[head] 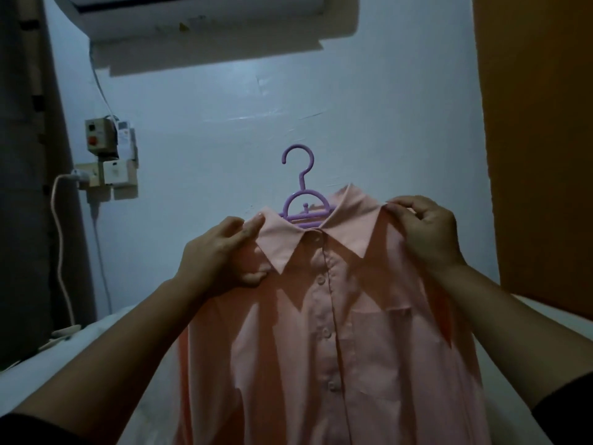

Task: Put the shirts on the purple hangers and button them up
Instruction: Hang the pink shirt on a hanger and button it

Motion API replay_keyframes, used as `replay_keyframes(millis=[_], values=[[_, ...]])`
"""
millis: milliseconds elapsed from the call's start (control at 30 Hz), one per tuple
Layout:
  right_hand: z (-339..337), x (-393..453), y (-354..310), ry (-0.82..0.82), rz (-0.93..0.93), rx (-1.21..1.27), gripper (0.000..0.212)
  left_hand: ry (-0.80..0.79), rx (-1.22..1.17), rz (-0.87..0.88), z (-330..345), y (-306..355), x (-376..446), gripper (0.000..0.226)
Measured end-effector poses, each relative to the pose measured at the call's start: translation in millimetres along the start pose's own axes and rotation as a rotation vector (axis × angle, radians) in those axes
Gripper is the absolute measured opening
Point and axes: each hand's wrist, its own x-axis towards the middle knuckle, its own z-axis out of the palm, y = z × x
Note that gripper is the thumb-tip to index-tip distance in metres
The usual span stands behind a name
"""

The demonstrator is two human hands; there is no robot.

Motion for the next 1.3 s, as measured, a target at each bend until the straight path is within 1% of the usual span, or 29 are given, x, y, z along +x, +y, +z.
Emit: replay_keyframes(millis=[33, 67, 100, 167, 233, 300, 400, 467, 567, 667, 700, 800, 933, 1033, 1167, 1300], values=[[2.5, -0.9, 1.5, -0.018, -0.098, -0.063, 0.015, -0.011, -0.002, -0.01, 0.4, -3.8, -0.1, 0.096], [5.0, -2.7, 4.6, -0.07, -0.168, -0.133, 0.025, -0.022, -0.001, -0.019, 1.2, -7.3, -0.2, 0.097], [6.6, -4.9, 8.8, -0.147, -0.191, -0.217, 0.037, -0.035, -0.003, -0.034, 1.3, -9.7, -0.3, 0.099], [7.9, -10.2, 20.1, -0.342, -0.211, -0.434, 0.069, -0.068, -0.004, -0.103, -1.2, -13.3, -0.4, 0.108], [9.9, -17.6, 34.1, -0.527, -0.249, -0.634, 0.095, -0.139, -0.011, -0.172, -4.1, -15.3, -2.2, 0.126], [16.8, -27.5, 45.8, -0.628, -0.297, -0.758, 0.11, -0.206, -0.026, -0.199, -3.0, -15.3, -6.7, 0.137], [34.3, -44.1, 54.5, -0.72, -0.378, -0.914, 0.118, -0.277, -0.05, -0.21, 1.4, -12.4, -13.3, 0.14], [47.3, -57.6, 58.8, -0.756, -0.373, -0.952, 0.118, -0.299, -0.058, -0.217, 5.1, -12.3, -19.2, 0.14], [70.5, -79.3, 67.9, -0.756, -0.319, -0.901, 0.115, -0.3, -0.016, -0.205, 7.3, -18.1, -29.1, 0.135], [95.2, -84.7, 70.3, -0.725, -0.259, -0.79, 0.11, -0.232, 0.117, -0.095, 10.7, -33.6, -39.6, 0.129], [104.4, -82.9, 68.7, -0.73, -0.233, -0.765, 0.107, -0.234, 0.17, -0.064, 11.6, -40.3, -44.0, 0.127], [136.7, -75.9, 62.4, -0.766, -0.181, -0.718, 0.096, -0.246, 0.248, -0.069, 13.0, -62.0, -57.5, 0.123], [191.1, -76.9, 50.7, -0.773, -0.183, -0.688, 0.09, -0.193, 0.296, -0.141, 8.0, -91.2, -75.5, 0.115], [237.7, -84.7, 40.3, -0.778, -0.178, -0.653, 0.083, -0.215, 0.324, -0.214, 3.5, -115.2, -89.6, 0.111], [303.9, -101.1, 24.5, -0.807, -0.143, -0.552, 0.069, -0.298, 0.354, -0.4, -0.6, -149.5, -109.7, 0.102], [369.3, -127.3, 5.9, -0.923, -0.056, -0.417, 0.06, -0.33, 0.362, -0.603, 0.4, -189.3, -136.0, 0.101]])
